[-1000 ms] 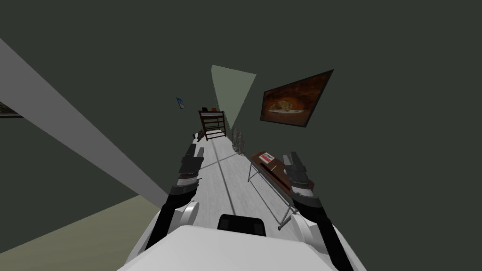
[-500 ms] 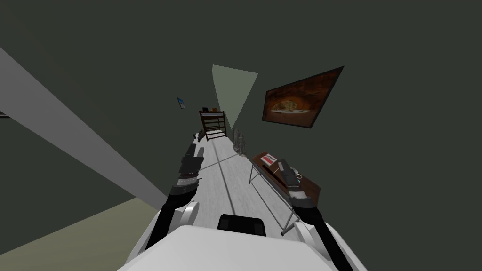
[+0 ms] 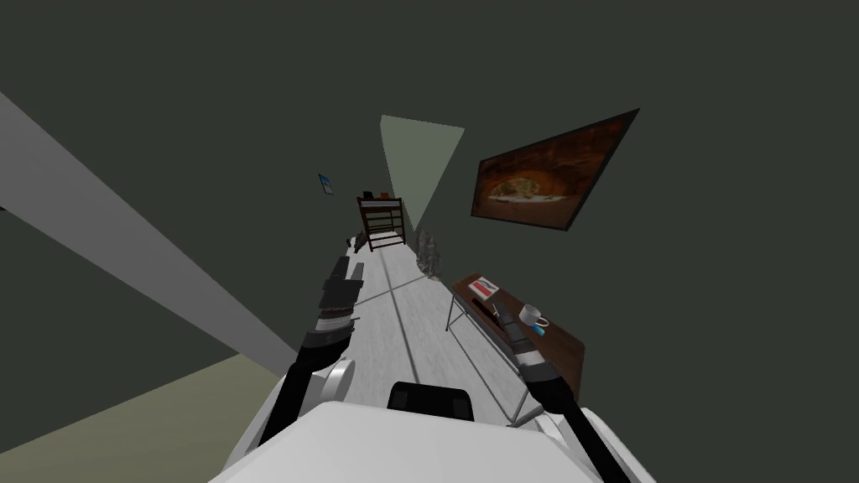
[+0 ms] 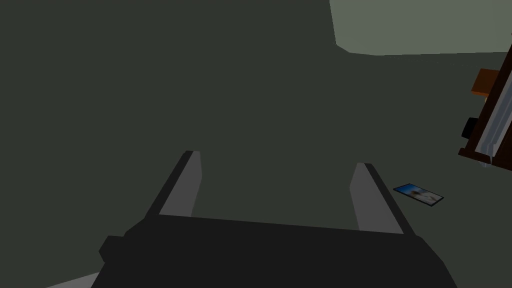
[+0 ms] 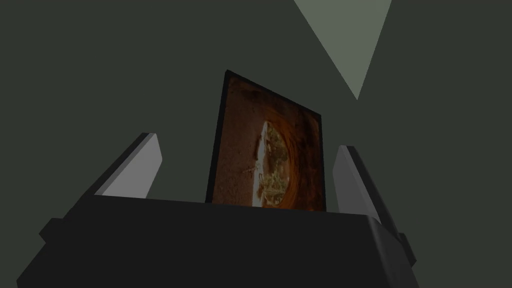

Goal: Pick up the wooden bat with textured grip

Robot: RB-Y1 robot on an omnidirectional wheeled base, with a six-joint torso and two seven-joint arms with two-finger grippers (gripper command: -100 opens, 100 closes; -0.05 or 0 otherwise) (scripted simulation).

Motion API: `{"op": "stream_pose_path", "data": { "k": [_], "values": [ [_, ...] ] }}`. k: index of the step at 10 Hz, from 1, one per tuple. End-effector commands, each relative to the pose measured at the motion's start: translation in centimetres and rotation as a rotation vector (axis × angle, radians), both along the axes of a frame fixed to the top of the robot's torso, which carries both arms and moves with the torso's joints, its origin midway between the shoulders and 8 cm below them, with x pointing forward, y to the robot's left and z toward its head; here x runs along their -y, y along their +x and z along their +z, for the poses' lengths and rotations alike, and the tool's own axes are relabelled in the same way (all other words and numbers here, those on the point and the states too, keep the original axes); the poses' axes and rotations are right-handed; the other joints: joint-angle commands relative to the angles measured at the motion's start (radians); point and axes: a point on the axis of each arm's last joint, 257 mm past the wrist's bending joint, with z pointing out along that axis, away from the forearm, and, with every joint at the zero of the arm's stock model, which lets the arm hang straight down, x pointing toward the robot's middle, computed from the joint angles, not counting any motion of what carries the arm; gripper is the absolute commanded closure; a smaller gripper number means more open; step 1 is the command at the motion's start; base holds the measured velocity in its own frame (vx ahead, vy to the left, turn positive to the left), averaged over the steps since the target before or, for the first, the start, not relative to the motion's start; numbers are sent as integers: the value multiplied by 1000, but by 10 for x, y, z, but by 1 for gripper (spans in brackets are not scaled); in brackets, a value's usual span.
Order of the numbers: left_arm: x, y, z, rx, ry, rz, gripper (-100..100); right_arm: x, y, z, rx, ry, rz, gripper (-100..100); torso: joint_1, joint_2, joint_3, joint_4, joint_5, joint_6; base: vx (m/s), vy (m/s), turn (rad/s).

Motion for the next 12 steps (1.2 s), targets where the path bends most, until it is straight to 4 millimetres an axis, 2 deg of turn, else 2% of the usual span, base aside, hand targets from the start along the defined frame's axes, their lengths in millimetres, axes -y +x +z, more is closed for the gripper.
{"op": "stream_pose_path", "data": {
  "k": [1, 2, 3, 4, 5, 6, 7, 8, 9, 10, 12],
  "values": [
    [0, 0, 0, 0, 0, 0, 0, 4, -1, -16, -37, -30, 4, -100, 0, 0, 0, 0, 0, 0, 60, 23, 28],
    [0, 0, 0, 0, 0, 0, 0, 8, -5, -45, -102, -83, 15, -100, 0, 0, 0, 0, 0, 0, 67, 36, 51],
    [0, 0, 0, 0, 0, 0, 0, 8, -5, -46, -102, -84, 15, -100, 1, 0, 0, 0, 0, 0, 61, 25, 31],
    [0, 0, 0, 0, 0, 0, 0, 10, -11, -67, -152, -134, 31, -100, 1, 0, 0, 0, 0, 0, 69, 29, 67],
    [0, 0, 0, 0, 0, 0, 0, 14, -12, -76, -170, -141, 27, -100, 1, 0, 0, 0, 0, 0, 58, 28, 27],
    [0, 0, 0, 0, 0, 0, 0, 19, -20, -100, -226, -197, 43, -100, 1, 0, 0, 0, 0, 0, 71, 41, 81],
    [0, 0, 0, 0, 0, 0, 0, 22, -21, -106, -238, -200, 38, -100, 1, 0, 0, 0, 0, 0, 64, 31, 28],
    [0, 0, 0, 0, 0, 0, 0, 29, -32, -132, -298, -258, 54, -100, 1, 0, 0, 0, 0, 0, 77, 33, 59],
    [0, 0, 0, 0, 0, 0, 0, 32, -33, -137, -309, -263, 51, -100, 1, -1, 0, 0, 0, 0, 64, 25, 45],
    [0, 0, 0, 0, 0, 0, 0, 39, -46, -160, -364, -321, 69, -100, 1, 0, 0, 0, 0, 0, 70, 41, 84],
    [0, 0, 0, 0, 0, 0, 0, 44, -48, -167, -380, -328, 64, -100, 1, 0, 0, 0, 0, 0, 42, 27, 19]
  ]
}}
